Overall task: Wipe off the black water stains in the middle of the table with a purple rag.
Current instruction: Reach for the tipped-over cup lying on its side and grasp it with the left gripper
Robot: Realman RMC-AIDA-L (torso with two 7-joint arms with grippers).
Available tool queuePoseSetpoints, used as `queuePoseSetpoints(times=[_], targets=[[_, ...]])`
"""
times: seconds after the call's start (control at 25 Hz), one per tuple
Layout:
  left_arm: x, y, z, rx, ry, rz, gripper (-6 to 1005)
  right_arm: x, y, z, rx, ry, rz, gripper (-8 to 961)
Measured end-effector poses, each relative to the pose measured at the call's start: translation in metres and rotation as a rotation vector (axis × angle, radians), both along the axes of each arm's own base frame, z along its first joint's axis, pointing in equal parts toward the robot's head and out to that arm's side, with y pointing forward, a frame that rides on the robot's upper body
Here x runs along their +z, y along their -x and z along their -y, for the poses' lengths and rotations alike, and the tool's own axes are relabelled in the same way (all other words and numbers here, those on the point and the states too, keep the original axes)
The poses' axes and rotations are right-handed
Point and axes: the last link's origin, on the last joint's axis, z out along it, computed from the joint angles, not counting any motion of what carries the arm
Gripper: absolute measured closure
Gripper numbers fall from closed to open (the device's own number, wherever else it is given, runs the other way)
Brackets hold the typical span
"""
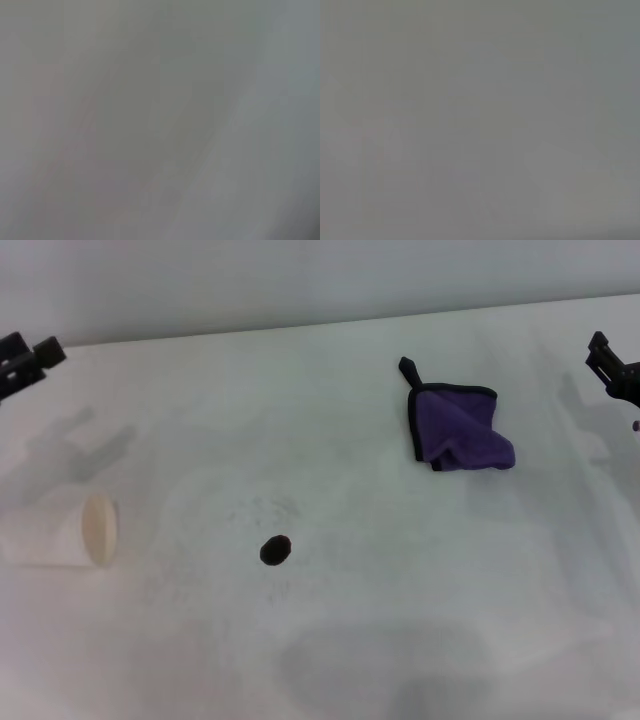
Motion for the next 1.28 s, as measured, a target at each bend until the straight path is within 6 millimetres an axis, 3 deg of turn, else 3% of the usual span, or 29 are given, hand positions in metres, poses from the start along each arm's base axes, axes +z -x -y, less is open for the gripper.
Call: queuePoseSetpoints(times=[0.16,0.44,0.76,0.88,1.28], targets=[[0.024,0.001,-0.003,-0.029,0.079,-0.042,153,0.000,0.002,-0.002,0.003,0.000,-0.002,96],[0.053,-0.002,-0.004,-0.110,0.339,-0.347,153,0.001,0.005,-0.007,0.012,-0.003,-0.002,97],[0.110,-0.015,-0.004,-0.187,0.244,-0.510,152,-0.001,0.010,-0.017,0.006,0.008,-0.002,97],[0.117,-0.020,-0.006,-0.223,0.263,-0.565,152,-0.002,0.011,-0.020,-0.001,0.017,-0.001,97],[0.109,-0.042,-0.020,-0.393,0.459,-0.835,152,0.003,0.007,-0.027,-0.060,-0.019,-0.034,96]])
